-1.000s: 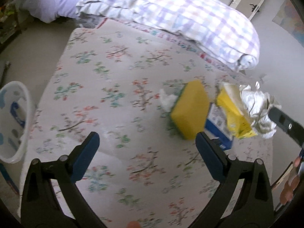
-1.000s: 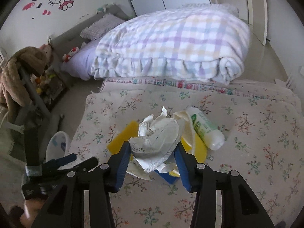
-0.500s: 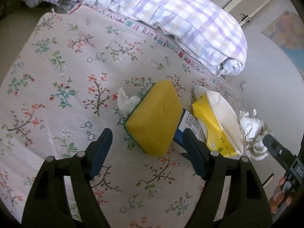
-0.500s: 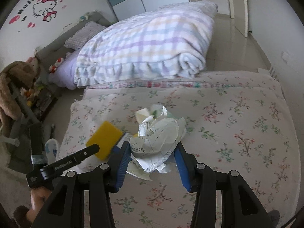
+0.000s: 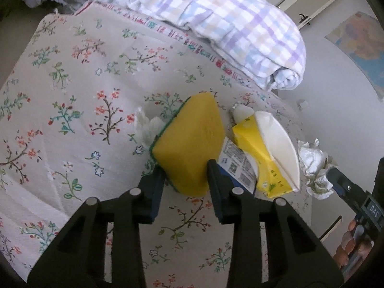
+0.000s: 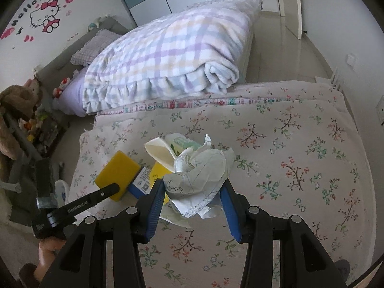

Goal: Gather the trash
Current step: 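Grasp the yellow sponge with the left tool while the right tool holds the paper, then carry the yellow sponge over the bin and open the left tool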

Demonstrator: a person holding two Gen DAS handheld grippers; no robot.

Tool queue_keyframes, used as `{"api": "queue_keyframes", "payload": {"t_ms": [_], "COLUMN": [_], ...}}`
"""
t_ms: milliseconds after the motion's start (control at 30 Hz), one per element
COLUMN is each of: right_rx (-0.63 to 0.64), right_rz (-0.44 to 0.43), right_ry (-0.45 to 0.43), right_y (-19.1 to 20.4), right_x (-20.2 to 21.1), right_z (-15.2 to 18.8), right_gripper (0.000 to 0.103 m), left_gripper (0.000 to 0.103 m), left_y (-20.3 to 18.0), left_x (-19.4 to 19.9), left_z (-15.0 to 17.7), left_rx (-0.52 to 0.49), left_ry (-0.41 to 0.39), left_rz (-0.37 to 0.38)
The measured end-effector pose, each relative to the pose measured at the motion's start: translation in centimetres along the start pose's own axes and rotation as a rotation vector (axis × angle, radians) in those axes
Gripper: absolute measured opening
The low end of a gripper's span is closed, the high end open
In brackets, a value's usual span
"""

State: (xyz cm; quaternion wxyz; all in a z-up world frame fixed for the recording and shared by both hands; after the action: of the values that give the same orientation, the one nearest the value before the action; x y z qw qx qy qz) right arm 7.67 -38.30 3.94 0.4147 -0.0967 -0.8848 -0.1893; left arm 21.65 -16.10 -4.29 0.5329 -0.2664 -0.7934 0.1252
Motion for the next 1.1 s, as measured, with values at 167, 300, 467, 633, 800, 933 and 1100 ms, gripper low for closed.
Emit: {"api": "queue_keyframes", "payload": {"t_ms": [167,300,467,633,800,933,1100], "right_rx": [0.007,0.023,0.042,0.065,0.094,0.116,0.154], "right_rz": [-0.015,-0.029,-0.048,-0.068,-0.088,-0.103,-0.117], "right_ry": [-0.010,-0.009,0.000,0.009,0.019,0.026,0.042], "right_y": [0.8,2.0,3.9,6.1,8.7,10.5,13.0], "right_x": [0.2,0.0,-0.6,-1.3,-2.1,-2.7,-3.8], "right_z": [-0.1,-0.2,-0.2,0.0,0.3,0.6,1.2], "right_gripper": [0.048,0.048,0.048,0.048,0.048,0.048,0.048], "left_gripper": [0.036,0.036,0.036,0.036,0.036,0.036,0.036], "left_y": [-0.4,-0.3,0.6,2.5,4.8,6.6,8.8], "left_x": [1.7,2.9,4.3,6.3,8.1,9.6,11.4], "left_z": [0.1,0.2,0.2,0.2,0.1,0.0,0.0], "left_rx": [-0.043,-0.071,-0.086,-0.075,-0.049,-0.022,0.003], "left_ry": [-0.028,-0.049,-0.073,-0.096,-0.118,-0.134,-0.155], "left_rz": [0.000,-0.019,-0.047,-0.071,-0.098,-0.116,-0.137]}}
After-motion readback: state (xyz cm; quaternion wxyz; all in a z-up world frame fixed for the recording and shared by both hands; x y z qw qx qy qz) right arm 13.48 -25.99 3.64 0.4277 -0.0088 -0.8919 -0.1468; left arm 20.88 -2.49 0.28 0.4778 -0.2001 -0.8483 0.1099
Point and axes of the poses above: each gripper's, at about its wrist camera, not at the fingertips, and x roughly against the way its jaws point, y to its left, z to its underside, the point moved 1 cm from there along -x, roughly the way its jaws point
